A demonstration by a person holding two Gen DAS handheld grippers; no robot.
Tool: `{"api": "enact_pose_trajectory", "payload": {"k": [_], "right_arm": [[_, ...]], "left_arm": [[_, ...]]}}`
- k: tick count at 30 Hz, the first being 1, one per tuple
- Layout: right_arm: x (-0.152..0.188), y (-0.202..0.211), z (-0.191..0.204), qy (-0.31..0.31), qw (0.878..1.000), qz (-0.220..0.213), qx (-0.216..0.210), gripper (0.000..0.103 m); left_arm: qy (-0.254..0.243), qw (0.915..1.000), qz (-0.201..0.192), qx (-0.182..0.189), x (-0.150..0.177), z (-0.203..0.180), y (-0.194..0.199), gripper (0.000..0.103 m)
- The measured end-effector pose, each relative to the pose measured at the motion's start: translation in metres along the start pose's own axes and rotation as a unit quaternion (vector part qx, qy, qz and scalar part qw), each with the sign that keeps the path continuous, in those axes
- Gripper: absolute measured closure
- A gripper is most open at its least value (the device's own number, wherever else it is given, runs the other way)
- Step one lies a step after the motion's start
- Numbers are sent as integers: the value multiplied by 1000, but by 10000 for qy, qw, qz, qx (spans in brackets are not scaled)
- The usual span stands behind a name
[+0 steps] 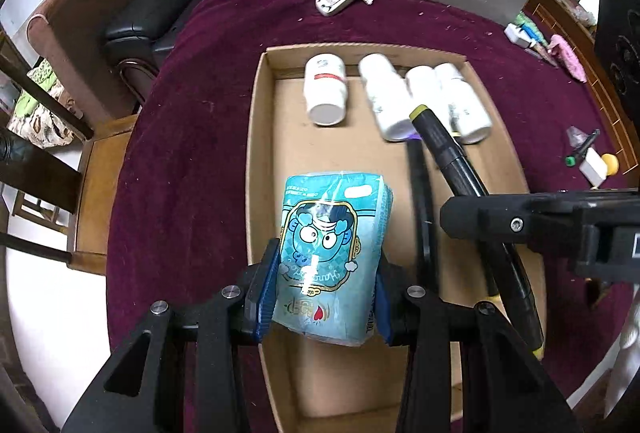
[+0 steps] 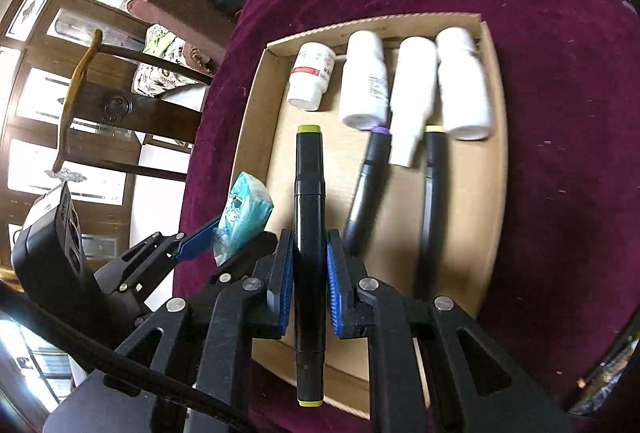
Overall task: Organize objects
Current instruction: 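Carry the tissue pack and marker into the tray with both grippers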
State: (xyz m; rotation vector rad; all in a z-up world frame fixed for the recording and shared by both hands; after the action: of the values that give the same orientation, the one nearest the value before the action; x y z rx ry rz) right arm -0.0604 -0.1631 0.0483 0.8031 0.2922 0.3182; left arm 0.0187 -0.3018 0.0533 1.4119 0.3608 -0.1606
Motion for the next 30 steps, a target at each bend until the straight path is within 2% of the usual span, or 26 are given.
{"api": "enact_pose_trajectory", "payload": {"k": [14,22,30], "right_arm": [[-20,-37,-11,-514,9986,-50,122,90],[-22,-45,-24,-736,9968,-218,201,90],[-22,-43,-24,-644,9971,-300,256,90]], "left_arm": [[-90,9995,252,181,-26,-3,-39,68],[-38,9997,193,133,-33,-6,-45,67],[26,9999,111,125,-35,-6,-45,62]]}}
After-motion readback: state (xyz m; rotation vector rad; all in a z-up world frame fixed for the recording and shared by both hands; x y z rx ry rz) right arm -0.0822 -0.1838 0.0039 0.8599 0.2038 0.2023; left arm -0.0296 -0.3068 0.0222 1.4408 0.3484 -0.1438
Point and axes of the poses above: each gripper's, at about its wrist camera, not at the fingertips, and y roughly against the way its jaws point, z to its left, x to its underside, the point moved 1 cm from there along -y, roughly the way its jaws point, and after that the axes turned 9 degrees about -x, right-handed, at the moved point
